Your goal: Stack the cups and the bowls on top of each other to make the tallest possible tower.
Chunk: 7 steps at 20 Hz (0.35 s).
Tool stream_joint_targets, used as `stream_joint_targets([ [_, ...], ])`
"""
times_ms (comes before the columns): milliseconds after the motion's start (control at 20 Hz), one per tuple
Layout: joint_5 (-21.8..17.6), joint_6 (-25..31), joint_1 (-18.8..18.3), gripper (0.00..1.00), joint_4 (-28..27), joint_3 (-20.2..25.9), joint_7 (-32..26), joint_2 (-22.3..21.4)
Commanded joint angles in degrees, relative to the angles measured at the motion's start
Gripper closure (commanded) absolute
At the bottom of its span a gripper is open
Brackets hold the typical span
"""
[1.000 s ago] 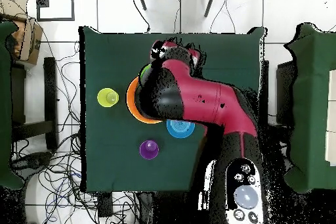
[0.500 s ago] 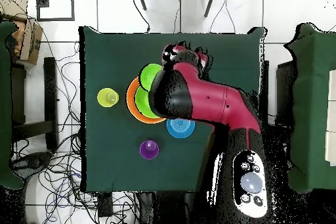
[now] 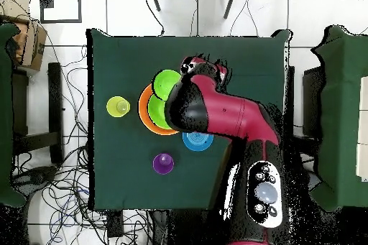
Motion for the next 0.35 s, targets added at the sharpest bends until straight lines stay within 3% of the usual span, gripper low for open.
stream_joint_targets([
  [50, -0.7, -0.5, 1.2, 0.0, 0.9, 1.0, 6.7, 1.9],
  [350, -1.3, -2.5, -0.5, 0.0, 0.9, 2.5, 6.3, 3.0],
])
